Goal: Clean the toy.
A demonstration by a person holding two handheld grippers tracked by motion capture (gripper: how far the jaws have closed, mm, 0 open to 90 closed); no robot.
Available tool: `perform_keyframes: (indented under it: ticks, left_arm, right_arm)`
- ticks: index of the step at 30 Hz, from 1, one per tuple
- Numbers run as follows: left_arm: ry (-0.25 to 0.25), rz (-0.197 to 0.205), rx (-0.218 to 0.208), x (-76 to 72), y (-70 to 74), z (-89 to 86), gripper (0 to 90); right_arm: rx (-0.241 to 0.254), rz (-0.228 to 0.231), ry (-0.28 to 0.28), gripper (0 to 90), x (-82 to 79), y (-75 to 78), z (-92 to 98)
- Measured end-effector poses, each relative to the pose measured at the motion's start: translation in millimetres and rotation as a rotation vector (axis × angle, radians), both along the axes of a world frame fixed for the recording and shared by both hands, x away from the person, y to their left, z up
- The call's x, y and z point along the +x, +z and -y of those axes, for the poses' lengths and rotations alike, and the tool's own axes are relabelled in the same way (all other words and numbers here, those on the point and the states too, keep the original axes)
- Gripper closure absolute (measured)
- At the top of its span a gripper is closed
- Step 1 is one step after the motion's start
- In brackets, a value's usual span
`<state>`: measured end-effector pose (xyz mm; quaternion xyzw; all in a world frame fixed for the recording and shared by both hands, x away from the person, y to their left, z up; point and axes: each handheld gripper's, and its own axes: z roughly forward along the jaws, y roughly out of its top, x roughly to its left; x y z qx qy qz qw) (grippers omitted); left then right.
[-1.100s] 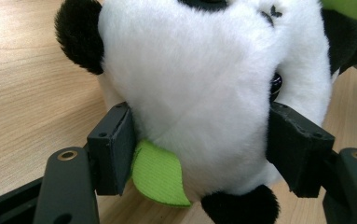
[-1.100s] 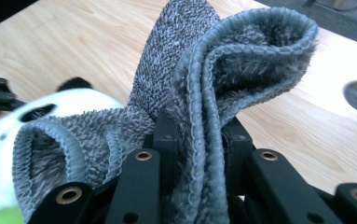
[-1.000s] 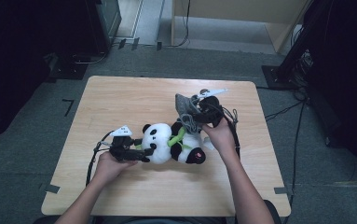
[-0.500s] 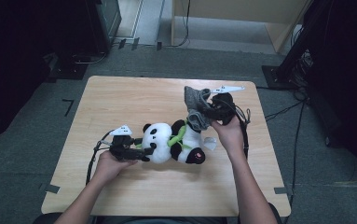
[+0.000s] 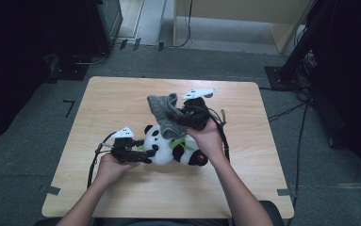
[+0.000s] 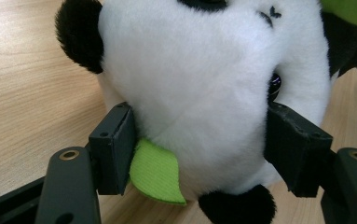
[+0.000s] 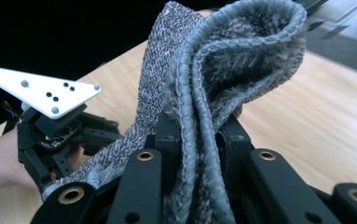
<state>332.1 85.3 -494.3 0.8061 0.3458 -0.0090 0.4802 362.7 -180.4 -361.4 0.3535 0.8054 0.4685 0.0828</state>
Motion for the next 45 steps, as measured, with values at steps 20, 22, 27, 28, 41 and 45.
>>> perform_keyframes:
  ticks: [20,22,27,28,41,45]
  left_arm:
    - [0.018,-0.009,0.012,-0.2,0.4,1.2,31.4]
    - [0.020,-0.014,0.011,0.0,0.5,1.8,31.8]
    - [0.019,-0.017,0.012,0.6,0.7,2.3,32.2]
    - [0.018,-0.019,0.011,1.3,0.6,2.0,32.2]
    - [0.002,-0.028,0.009,5.2,1.3,1.7,32.5]
    - [0.000,-0.032,0.006,7.0,1.7,2.2,32.5]
  right_arm:
    - [-0.174,-0.120,-0.056,74.3,27.1,-52.7,3.7]
    - [-0.171,-0.121,-0.059,74.4,26.8,-51.1,7.5]
    - [-0.180,-0.109,-0.070,74.5,23.6,-46.2,14.0]
    - [-0.176,-0.102,-0.077,74.6,23.2,-44.7,17.1]
    - [-0.145,-0.109,-0.206,75.4,21.8,-35.8,70.9]
    - [-0.161,-0.091,-0.226,75.4,20.6,-35.8,75.9]
